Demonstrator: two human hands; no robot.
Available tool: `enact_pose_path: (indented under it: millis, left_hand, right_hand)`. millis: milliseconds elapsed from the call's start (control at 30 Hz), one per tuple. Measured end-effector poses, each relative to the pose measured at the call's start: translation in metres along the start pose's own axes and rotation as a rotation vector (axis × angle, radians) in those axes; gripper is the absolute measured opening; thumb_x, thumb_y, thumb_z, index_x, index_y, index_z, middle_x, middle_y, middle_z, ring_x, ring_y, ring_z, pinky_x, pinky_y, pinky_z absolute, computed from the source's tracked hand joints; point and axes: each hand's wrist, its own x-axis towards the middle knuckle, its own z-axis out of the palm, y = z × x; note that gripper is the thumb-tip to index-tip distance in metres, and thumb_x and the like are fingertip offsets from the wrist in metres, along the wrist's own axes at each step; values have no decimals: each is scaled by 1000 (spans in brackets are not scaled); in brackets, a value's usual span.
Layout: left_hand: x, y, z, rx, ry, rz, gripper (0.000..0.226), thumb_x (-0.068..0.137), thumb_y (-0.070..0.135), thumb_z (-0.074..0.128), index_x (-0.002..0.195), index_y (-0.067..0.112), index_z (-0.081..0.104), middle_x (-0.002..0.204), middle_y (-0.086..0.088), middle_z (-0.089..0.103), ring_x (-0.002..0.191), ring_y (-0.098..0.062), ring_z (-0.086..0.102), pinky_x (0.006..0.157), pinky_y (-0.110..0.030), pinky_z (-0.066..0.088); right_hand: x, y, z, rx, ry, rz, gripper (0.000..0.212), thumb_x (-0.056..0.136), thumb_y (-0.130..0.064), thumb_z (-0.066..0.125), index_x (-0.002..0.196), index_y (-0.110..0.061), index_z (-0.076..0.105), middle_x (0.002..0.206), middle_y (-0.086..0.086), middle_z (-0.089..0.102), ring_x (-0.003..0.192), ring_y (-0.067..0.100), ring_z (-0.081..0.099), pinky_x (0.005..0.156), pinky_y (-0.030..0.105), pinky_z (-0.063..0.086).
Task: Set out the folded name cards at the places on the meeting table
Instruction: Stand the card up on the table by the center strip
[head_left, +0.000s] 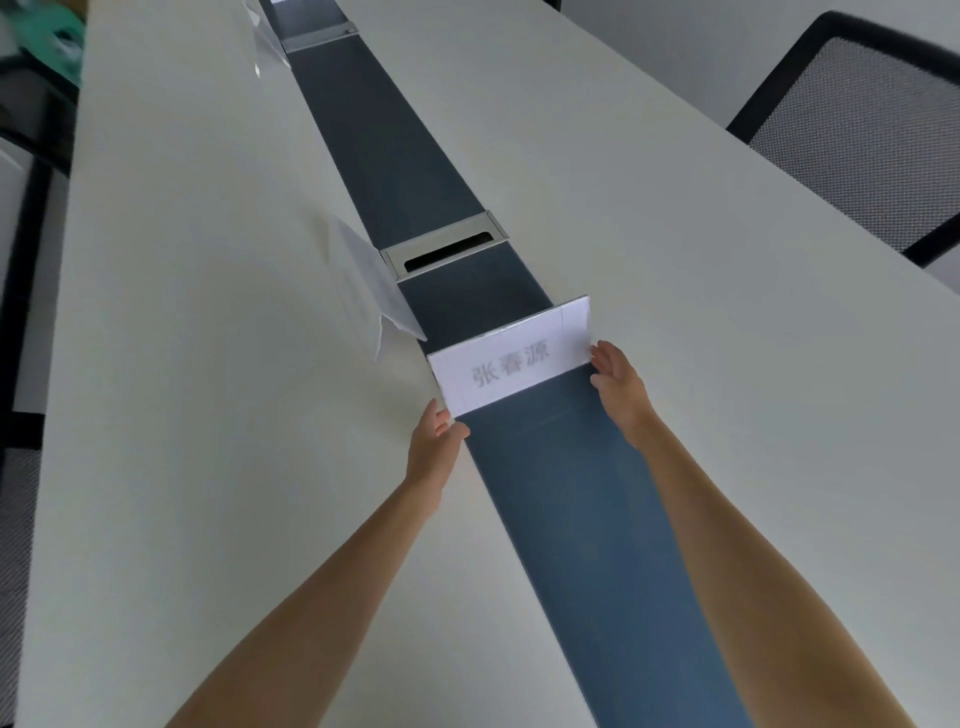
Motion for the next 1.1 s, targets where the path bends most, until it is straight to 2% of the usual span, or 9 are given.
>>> enact_pose_path:
  millis: [133, 233, 500, 700, 800, 867, 1000, 1067, 1100]
  left_hand:
    - [16, 12, 0, 8, -56, 94, 51, 85, 4, 42, 133, 20, 39, 138, -2, 48, 115, -17, 46, 88, -27, 35]
    - [23, 20, 3, -64, -61, 112, 50, 84, 0, 41, 130, 19, 39, 135, -1, 49, 108, -13, 45, 87, -26, 35]
    - [46, 22, -4, -91, -85, 140, 57, 83, 0, 42, 134, 23, 35, 139, 0, 46, 114, -12, 43, 93, -26, 34]
    - [47, 21, -7, -25, -144, 102, 51, 82, 2, 42, 129, 21, 37, 129, 4, 48, 116, -17, 45, 93, -29, 34]
    - [46, 14, -17, 23, -138, 31, 45, 82, 8, 43, 127, 10, 38, 137, -12, 45, 127, -31, 41, 104, -38, 35]
    - [37, 9, -28, 41, -135, -14, 49, 86, 10, 42, 134, 11, 35, 144, -8, 39, 132, -28, 37, 109, -40, 32]
    - [-7, -6, -60, 102, -202, -47, 37, 89, 12, 45, 126, 11, 49, 119, -7, 59, 106, -19, 56, 82, -26, 45]
    - [-37, -18, -86, 183, -261, -42, 31, 88, 17, 49, 117, 13, 55, 106, -3, 63, 90, -11, 62, 77, -21, 43]
    - [-52, -26, -101, 232, -274, -20, 29, 86, 20, 51, 114, 16, 57, 102, 0, 65, 84, -3, 64, 77, -21, 43]
  right_hand:
    - [24, -9, 6, -3, -61, 8, 60, 84, 4, 31, 141, -15, 24, 149, 2, 33, 137, 18, 31, 114, 35, 26]
    - [33, -13, 15, -6, -69, 6, 62, 84, 3, 32, 141, -17, 23, 150, 1, 31, 137, 19, 30, 112, 34, 27]
    - [44, -9, 18, -24, -59, -20, 62, 82, 5, 31, 140, -18, 26, 148, 0, 34, 135, 20, 32, 110, 32, 28]
    - [44, -7, 16, -134, -74, -48, 63, 82, 4, 27, 139, -22, 26, 146, -1, 38, 133, 20, 35, 101, 25, 28]
    - [31, -12, 15, -122, -63, -28, 62, 83, 2, 28, 140, -22, 25, 148, 1, 36, 136, 20, 33, 104, 27, 29]
    - [8, -14, 18, -73, -28, -27, 60, 85, 2, 32, 140, -19, 26, 148, 2, 36, 136, 17, 32, 107, 27, 28]
    - [-68, 1, 31, -17, -80, -67, 47, 89, -1, 42, 134, -14, 40, 138, 2, 48, 129, 13, 43, 108, 24, 31]
    - [-112, 17, 42, -16, -169, -51, 37, 90, -3, 44, 124, -14, 51, 125, 0, 58, 118, 11, 52, 105, 24, 38]
    - [-134, 24, 48, -28, -216, -45, 33, 90, -3, 45, 119, -14, 56, 119, -2, 60, 112, 6, 56, 100, 17, 41]
